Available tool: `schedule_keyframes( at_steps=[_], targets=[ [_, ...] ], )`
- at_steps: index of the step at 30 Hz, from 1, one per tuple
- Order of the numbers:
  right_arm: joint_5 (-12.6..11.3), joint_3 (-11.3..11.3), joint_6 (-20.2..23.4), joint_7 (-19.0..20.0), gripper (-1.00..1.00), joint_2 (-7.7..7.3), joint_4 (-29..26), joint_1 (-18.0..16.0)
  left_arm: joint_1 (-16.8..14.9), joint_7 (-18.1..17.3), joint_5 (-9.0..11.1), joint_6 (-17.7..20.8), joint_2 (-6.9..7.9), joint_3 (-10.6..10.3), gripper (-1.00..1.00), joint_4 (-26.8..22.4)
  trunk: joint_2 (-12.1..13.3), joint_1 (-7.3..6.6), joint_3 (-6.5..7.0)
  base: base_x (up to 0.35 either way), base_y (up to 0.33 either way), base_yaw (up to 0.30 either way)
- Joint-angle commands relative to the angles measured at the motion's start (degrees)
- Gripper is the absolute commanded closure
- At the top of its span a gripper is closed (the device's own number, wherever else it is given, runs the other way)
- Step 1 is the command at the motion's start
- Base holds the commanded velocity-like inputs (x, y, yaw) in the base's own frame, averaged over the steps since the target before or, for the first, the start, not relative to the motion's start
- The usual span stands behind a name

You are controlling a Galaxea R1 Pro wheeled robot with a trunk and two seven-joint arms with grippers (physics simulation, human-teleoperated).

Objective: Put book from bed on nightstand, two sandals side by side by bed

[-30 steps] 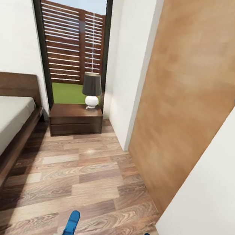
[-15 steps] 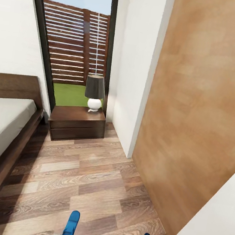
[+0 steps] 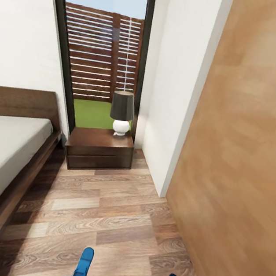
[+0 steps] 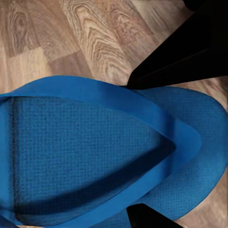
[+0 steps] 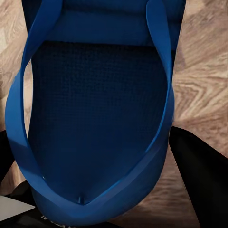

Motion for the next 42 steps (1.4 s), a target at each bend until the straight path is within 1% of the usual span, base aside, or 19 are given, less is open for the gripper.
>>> schedule_keyframes(
  at_steps=[1,14,25,38,42],
  targets=[
    [-0.1,-0.5,0.3,0.3,1.0,0.0,0.0,0.0,0.0,-0.2,0.3,-0.2,0.01,-0.1,1.0,0.0,0.0,0.02,-0.05,0.328,0.0,0.031],
    [-0.1,-0.5,0.3,0.3,1.0,0.0,0.0,0.0,0.0,-0.1,0.3,-0.2,0.01,-0.1,1.0,0.0,0.0,0.02,-0.05,0.328,0.0,0.005],
    [-0.1,-0.5,0.3,0.3,1.0,0.0,0.0,0.0,0.0,-0.1,0.3,-0.2,0.01,-0.1,1.0,0.0,0.0,0.02,-0.05,0.328,0.0,0.208],
    [-0.1,-0.5,0.3,0.3,1.0,0.0,0.0,0.0,0.0,-0.1,0.3,-0.2,0.01,-0.1,1.0,0.0,0.0,0.02,-0.05,0.328,0.0,0.009],
    [-0.1,-0.5,0.3,0.3,1.0,-0.01,0.0,0.0,0.0,-0.1,0.3,-0.2,0.01,-0.1,1.0,0.0,0.0,0.02,-0.05,0.328,0.0,0.15]
  ],
)
